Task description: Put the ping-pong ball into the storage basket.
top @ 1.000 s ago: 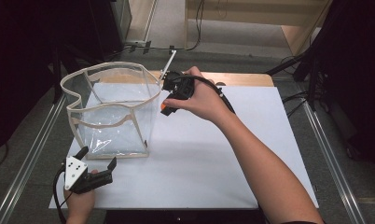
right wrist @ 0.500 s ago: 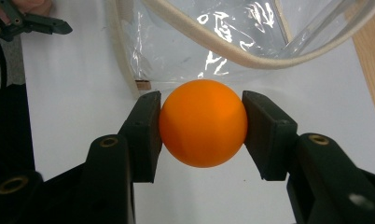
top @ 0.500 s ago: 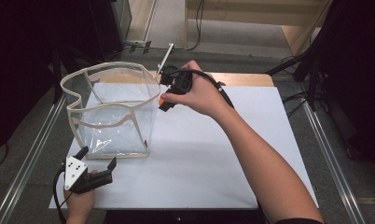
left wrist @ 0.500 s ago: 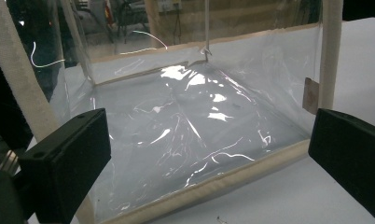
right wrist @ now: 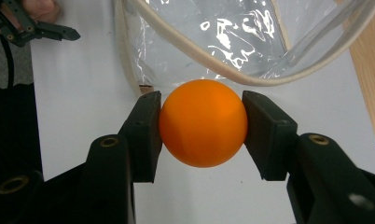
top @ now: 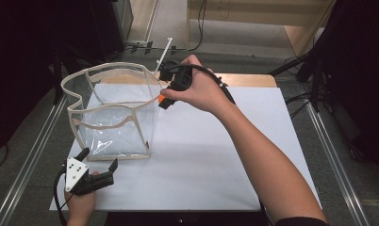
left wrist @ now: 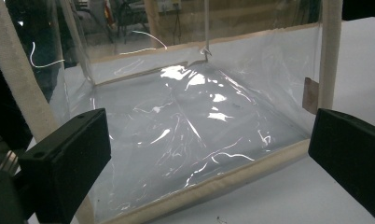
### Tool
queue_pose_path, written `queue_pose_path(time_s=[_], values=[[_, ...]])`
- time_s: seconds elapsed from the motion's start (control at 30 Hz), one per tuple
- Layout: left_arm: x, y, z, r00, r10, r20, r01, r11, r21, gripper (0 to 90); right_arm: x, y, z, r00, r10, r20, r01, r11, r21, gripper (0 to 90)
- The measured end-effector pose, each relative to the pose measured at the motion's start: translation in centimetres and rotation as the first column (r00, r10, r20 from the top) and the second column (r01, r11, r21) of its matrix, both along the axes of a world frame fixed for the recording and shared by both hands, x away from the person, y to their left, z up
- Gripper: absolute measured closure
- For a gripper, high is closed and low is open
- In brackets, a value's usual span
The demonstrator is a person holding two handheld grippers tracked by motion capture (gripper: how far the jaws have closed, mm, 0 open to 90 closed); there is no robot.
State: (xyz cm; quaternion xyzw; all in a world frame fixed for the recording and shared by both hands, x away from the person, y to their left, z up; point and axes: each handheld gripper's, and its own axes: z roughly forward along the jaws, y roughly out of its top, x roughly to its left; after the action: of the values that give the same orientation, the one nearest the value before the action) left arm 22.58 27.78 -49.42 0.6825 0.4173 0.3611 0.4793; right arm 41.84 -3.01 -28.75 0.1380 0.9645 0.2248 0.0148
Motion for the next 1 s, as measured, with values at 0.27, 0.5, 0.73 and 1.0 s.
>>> queue_pose_path(time_s=[0.27, 0.5, 0.73, 1.0], values=[[0.0, 0.0, 0.0, 1.0, -0.002, -0.001, 0.002, 1.0, 0.004, 0.0, 0.2, 0.1, 0.8, 1.0, 0.004, 0.003, -0.004, 1.0, 0.0, 48.2], [0.0, 0.1, 0.0, 1.0, -0.002, -0.002, 0.002, 1.0, 0.003, 0.0, 0.3, 0.3, 1.5, 0.9999, 0.008, 0.006, -0.008, 1.0, 0.001, 48.2], [0.0, 0.1, 0.0, 1.0, -0.002, -0.001, 0.002, 1.0, 0.003, 0.0, 0.5, 0.5, 2.0, 0.9999, 0.006, 0.009, -0.006, 1.0, 0.009, 48.2], [0.0, 0.1, 0.0, 1.0, -0.002, -0.001, 0.002, 1.0, 0.001, 0.0, 0.5, 1.2, 2.6, 0.9999, 0.008, 0.013, -0.009, 1.0, 0.013, 48.2]])
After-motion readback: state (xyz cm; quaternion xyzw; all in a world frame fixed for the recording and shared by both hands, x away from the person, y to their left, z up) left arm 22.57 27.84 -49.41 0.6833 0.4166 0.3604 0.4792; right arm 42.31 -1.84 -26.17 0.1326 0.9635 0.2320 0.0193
